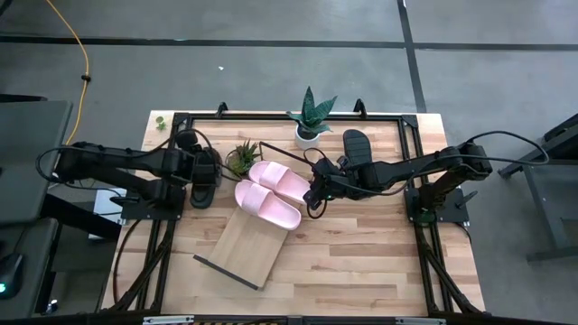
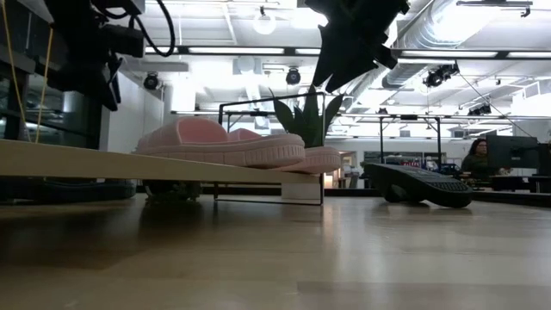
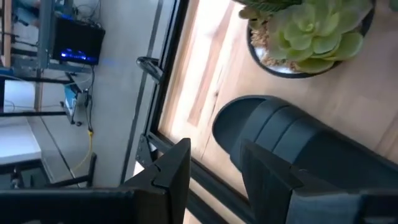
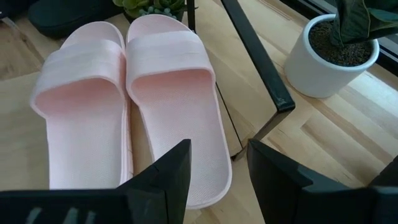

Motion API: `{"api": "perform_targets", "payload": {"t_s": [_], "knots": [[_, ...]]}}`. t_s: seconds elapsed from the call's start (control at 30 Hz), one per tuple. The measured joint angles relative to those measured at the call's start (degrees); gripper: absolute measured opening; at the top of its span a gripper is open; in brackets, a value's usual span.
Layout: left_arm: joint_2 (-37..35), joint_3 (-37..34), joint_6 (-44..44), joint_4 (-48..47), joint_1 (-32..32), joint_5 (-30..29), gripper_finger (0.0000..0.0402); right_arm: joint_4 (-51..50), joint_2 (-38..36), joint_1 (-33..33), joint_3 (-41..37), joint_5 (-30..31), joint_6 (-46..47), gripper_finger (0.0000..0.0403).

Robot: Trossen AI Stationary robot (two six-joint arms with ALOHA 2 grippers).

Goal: Pick and place slides into the shelf
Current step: Put the left black slide on the shelf

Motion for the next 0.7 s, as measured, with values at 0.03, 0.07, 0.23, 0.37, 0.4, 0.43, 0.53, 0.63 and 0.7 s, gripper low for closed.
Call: {"api": "perform_targets", "payload": {"t_s": [0.03,0.07,0.23,0.37,0.4,0.43,0.53,0.63,0.7], "knots": [[0.0,-0.3,0.2,0.2,-0.3,-0.1,0.0126,0.0,0.0,0.0,0.0,0.0,0.2,0.0146],[0.0,-0.4,0.5,0.3,-0.5,-0.7,0.0126,0.0,0.0,0.0,0.0,0.0,0.4,0.0146],[0.0,-2.2,3.6,-0.6,-1.5,-2.4,0.0126,0.1,0.0,0.0,0.0,0.1,0.8,0.0146],[0.0,-4.2,7.2,0.8,-1.5,1.3,0.0126,0.2,0.0,0.0,0.0,1.5,1.2,0.0146],[0.0,-4.4,8.2,1.2,-1.5,1.8,0.0126,0.2,0.0,0.0,0.0,1.6,1.5,0.0146],[0.0,-4.6,9.0,1.7,-1.5,2.1,0.0126,0.2,0.0,0.0,0.0,1.7,1.5,0.0146],[0.0,-5.0,11.4,1.9,-1.5,2.1,0.0126,0.2,0.0,0.0,0.0,1.8,1.9,0.0146],[0.0,-5.6,14.5,2.6,-1.5,4.7,0.0126,0.2,0.0,0.0,0.0,2.8,1.9,0.0146],[0.0,-6.4,15.7,3.5,-1.5,8.1,0.0127,0.2,0.0,0.0,0.0,3.3,2.0,0.0146]]}}
